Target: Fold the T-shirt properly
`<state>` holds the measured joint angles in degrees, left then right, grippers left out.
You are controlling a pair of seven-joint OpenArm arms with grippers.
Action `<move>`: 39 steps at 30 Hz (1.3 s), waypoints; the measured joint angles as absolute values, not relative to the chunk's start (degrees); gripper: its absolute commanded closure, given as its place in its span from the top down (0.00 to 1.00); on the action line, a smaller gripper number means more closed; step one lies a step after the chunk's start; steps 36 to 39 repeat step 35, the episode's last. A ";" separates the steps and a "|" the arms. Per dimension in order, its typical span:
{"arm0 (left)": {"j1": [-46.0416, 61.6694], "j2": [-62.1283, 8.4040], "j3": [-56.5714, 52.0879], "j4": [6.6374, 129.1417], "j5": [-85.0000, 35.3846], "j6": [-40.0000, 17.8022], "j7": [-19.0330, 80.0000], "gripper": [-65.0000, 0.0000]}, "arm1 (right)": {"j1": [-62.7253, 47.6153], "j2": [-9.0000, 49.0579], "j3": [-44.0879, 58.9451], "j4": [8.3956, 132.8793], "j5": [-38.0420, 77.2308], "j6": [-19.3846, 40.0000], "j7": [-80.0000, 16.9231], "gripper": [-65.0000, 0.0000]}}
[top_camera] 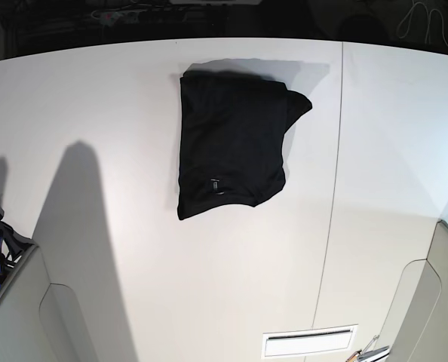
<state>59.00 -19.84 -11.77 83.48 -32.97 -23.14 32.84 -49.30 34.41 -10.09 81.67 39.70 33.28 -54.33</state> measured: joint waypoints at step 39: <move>21.87 -10.57 26.44 31.55 -20.49 -5.23 11.73 0.00 | -10.59 21.37 -25.69 40.03 18.63 33.01 -42.54 0.00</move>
